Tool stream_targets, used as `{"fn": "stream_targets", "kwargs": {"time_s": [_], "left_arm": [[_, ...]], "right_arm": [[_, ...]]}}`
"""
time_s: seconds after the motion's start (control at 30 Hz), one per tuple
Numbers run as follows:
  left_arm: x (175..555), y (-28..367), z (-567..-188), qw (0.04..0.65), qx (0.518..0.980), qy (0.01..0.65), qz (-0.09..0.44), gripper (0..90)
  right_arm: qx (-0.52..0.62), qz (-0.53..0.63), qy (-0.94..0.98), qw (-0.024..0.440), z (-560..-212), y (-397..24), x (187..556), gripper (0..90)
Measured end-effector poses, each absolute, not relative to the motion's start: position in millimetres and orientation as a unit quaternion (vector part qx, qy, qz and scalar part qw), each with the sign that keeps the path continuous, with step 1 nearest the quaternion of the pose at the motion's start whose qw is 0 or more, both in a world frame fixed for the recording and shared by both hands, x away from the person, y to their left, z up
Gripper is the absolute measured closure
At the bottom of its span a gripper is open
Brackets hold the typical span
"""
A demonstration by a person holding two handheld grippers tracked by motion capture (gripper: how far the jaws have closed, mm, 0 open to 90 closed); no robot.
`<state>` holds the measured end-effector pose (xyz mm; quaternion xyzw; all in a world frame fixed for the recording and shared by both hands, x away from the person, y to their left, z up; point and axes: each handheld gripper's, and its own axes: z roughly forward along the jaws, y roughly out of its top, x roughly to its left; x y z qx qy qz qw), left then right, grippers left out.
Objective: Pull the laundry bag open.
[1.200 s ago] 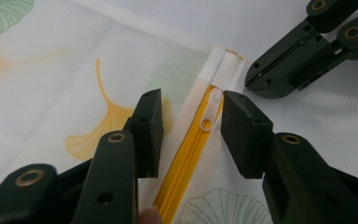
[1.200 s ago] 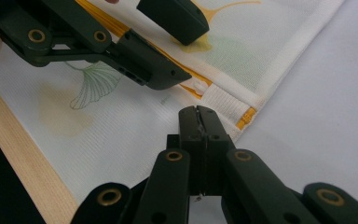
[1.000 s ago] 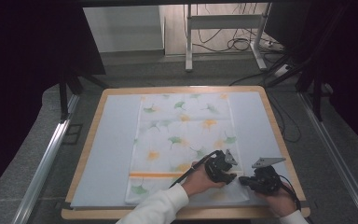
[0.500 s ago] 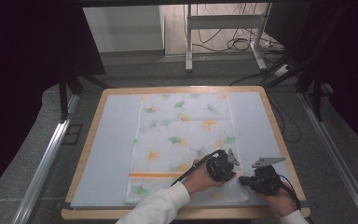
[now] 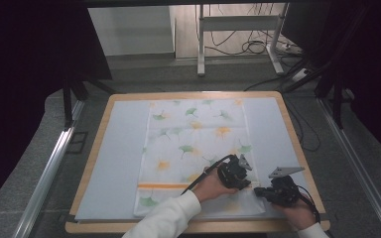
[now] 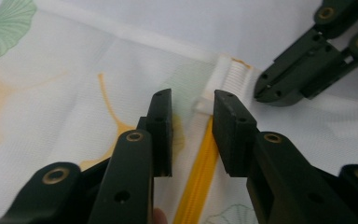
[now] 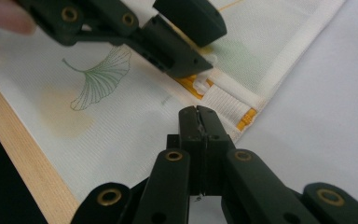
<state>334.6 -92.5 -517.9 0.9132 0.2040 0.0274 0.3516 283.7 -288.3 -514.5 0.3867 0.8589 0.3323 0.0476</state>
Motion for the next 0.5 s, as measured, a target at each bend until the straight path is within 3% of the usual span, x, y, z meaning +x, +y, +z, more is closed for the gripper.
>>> {"fn": "stream_targets", "kwargs": {"time_s": [0.5], "left_arm": [[339.5,-93.3,-518.6,0.366,0.907,0.206,-0.017,67.1]], "right_arm": [[0.389,0.334,0.858,0.044,-514.7,-288.6,284.0,89.0]]}}
